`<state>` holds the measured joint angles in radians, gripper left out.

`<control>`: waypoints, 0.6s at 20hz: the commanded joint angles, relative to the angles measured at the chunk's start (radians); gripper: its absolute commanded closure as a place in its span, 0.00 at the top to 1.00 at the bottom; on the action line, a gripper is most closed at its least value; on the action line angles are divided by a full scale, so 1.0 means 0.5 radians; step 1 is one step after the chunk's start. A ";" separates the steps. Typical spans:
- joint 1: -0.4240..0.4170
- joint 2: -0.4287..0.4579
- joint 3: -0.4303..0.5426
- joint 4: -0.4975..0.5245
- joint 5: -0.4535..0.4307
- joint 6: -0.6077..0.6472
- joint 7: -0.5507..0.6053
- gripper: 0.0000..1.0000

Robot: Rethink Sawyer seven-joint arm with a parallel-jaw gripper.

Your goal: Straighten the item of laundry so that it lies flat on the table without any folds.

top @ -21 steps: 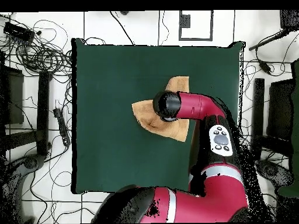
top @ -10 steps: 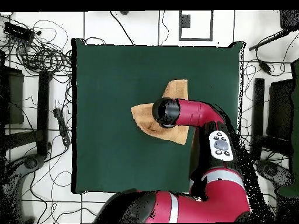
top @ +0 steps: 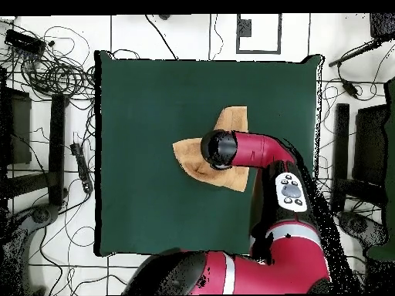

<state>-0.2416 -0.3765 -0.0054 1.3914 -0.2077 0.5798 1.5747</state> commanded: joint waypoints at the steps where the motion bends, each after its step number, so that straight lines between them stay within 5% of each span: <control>1: 0.054 0.178 0.213 -0.125 0.053 0.066 0.157 0.00; 12: 0.070 0.288 0.234 -0.469 0.097 0.243 0.137 0.00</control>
<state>-0.2343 -0.3191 -0.0051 1.2604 -0.2033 0.6457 1.5747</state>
